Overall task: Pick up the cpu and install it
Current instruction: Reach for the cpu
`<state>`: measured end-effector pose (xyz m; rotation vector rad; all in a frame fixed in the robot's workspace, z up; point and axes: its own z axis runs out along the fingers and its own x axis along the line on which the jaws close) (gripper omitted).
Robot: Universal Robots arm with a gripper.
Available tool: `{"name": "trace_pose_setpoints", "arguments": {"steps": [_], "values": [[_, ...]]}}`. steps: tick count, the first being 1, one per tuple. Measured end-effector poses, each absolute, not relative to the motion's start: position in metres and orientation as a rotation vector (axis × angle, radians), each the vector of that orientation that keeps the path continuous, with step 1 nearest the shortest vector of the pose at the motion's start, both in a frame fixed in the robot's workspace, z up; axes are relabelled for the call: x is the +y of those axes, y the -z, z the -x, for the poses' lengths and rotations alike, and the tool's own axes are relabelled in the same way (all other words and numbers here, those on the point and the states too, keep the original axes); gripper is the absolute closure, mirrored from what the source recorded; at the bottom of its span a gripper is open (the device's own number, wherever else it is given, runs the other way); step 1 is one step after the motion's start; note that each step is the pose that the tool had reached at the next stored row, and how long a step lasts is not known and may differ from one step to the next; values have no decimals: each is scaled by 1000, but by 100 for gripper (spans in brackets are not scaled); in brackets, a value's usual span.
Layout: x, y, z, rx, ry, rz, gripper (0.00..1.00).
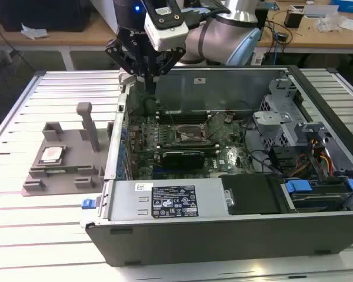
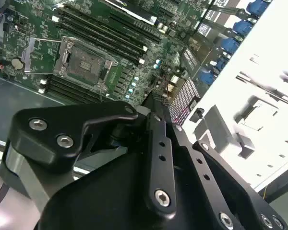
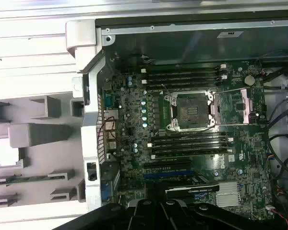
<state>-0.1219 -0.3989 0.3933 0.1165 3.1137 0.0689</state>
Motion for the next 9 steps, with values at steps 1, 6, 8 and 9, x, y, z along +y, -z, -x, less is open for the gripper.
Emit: {"name": "trace_pose_setpoints", "arguments": {"steps": [1, 6, 8, 9], "values": [[-399, -393, 124, 3114, -69, -117, 89], [-399, -393, 153, 3114, -69, -116, 89], [-399, -393, 166, 3114, -69, -117, 89], [-399, -393, 171, 3114, -69, -116, 89]]}}
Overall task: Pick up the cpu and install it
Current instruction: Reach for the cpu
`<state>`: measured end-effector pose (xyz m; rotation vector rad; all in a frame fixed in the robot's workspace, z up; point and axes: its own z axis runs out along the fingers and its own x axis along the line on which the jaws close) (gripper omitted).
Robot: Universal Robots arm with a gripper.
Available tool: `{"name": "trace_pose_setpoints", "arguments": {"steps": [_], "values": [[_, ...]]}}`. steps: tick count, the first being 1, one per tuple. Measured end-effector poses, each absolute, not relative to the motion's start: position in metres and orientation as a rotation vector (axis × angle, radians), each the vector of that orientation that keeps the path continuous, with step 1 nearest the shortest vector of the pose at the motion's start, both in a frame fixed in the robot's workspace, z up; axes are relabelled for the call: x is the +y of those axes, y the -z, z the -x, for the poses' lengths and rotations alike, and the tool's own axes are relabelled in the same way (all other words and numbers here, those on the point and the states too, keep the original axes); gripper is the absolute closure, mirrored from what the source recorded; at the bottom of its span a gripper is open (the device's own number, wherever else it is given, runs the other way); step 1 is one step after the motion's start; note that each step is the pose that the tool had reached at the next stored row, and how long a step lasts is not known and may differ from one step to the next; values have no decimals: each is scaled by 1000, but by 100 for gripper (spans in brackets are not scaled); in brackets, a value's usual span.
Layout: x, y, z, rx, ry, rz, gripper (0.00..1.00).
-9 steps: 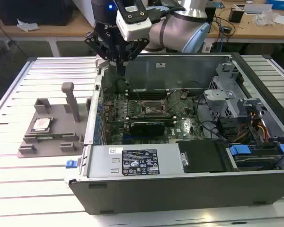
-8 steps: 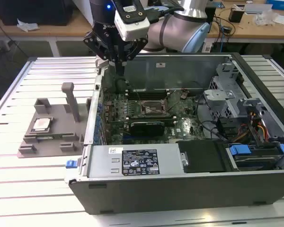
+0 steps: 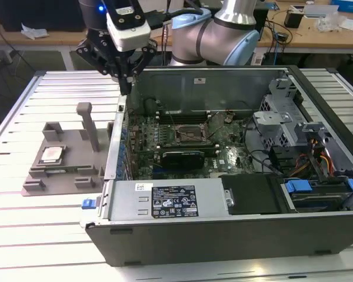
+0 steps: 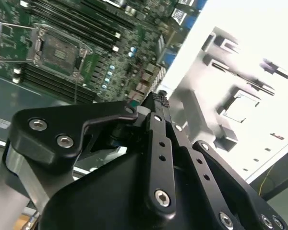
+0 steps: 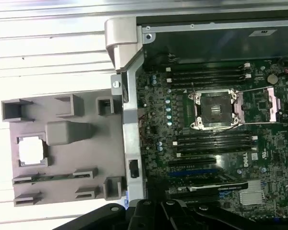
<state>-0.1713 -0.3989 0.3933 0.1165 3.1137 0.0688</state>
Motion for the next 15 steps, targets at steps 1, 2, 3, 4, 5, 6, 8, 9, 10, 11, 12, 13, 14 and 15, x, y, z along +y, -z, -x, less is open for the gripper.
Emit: {"name": "trace_pose_setpoints", "arguments": {"steps": [1, 2, 3, 4, 5, 6, 8, 9, 10, 11, 12, 13, 14, 15], "values": [[-399, -393, 175, 3114, -69, -117, 89], [-399, -393, 178, 3114, -69, -117, 89], [-399, -393, 181, 3114, -69, -117, 89], [-399, -393, 187, 3114, -69, -116, 89], [-399, -393, 197, 3114, -69, -117, 89], [-399, -393, 201, 3114, -69, -117, 89], [-399, -393, 209, 3114, -69, -116, 89], [-399, -393, 214, 3114, -69, -117, 89], [-399, -393, 218, 3114, -69, -117, 89], [-399, -393, 220, 3114, -69, -117, 89], [-399, -393, 222, 3114, -69, -117, 89], [-399, -393, 224, 3114, -69, -116, 89], [-399, -393, 227, 3114, -69, -116, 89], [-399, -393, 231, 3114, -69, -117, 89]]}}
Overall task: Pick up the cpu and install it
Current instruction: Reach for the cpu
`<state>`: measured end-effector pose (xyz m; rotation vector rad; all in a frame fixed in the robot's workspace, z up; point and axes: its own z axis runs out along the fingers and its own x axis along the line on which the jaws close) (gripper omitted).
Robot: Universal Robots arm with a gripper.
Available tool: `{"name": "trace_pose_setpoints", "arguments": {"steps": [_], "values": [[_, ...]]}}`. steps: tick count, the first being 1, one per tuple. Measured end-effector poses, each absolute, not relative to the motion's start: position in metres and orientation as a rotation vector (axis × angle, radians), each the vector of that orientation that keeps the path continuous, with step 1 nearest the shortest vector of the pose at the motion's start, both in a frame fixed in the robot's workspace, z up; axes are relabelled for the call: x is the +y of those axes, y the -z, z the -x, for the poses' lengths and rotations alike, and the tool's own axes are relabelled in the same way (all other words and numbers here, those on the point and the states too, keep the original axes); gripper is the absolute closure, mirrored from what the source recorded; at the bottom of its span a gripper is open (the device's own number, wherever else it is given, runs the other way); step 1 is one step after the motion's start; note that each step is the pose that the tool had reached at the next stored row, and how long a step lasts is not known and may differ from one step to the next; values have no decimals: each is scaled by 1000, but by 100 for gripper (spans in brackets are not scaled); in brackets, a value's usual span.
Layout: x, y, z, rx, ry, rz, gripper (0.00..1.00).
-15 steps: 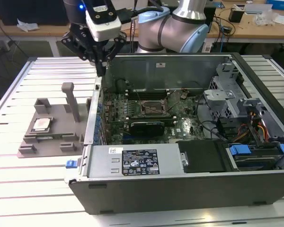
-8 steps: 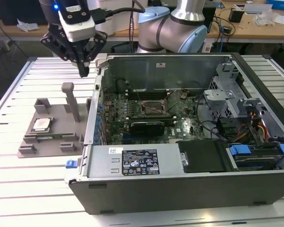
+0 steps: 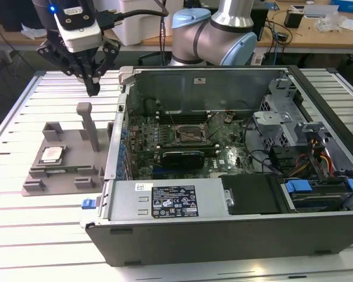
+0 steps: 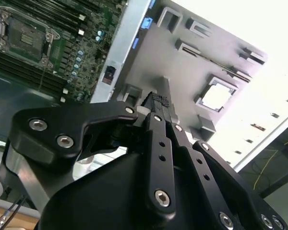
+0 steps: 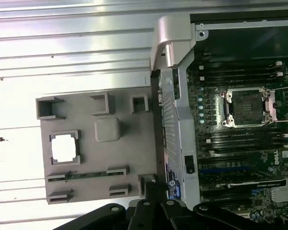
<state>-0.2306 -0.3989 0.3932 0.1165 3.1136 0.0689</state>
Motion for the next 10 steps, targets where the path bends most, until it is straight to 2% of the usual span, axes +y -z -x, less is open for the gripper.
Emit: {"name": "trace_pose_setpoints", "arguments": {"steps": [10], "values": [[-399, -393, 262, 3114, -69, -117, 89]]}}
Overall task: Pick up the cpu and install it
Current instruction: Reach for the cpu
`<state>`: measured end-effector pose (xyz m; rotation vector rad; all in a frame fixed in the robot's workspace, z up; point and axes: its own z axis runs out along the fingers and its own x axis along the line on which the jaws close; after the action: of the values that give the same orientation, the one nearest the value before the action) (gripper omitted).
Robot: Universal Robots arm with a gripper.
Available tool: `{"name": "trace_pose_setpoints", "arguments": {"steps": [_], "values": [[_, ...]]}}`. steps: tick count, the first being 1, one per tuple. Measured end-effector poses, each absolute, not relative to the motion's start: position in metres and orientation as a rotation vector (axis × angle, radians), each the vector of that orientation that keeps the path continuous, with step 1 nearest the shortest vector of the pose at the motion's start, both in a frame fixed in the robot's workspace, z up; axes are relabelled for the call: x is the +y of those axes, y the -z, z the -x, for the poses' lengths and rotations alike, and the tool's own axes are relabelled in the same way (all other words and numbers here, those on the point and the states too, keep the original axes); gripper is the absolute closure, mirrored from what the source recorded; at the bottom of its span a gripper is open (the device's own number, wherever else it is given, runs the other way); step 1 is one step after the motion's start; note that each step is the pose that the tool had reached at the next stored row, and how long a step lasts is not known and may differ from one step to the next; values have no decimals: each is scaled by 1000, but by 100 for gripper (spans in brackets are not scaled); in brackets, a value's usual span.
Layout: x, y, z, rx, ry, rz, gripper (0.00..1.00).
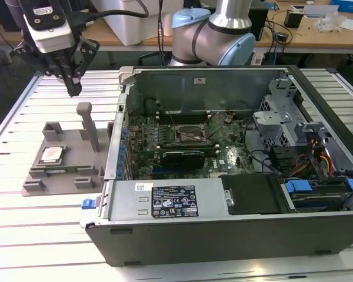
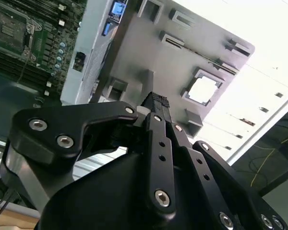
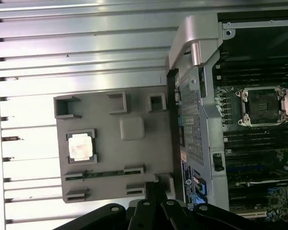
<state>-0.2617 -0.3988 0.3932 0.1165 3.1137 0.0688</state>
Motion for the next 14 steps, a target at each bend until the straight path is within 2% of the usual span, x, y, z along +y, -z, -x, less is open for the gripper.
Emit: {"name": "trace_pose_setpoints", "arguments": {"steps": [14], "values": [[-399, -393, 301, 3114, -69, -117, 89]]}}
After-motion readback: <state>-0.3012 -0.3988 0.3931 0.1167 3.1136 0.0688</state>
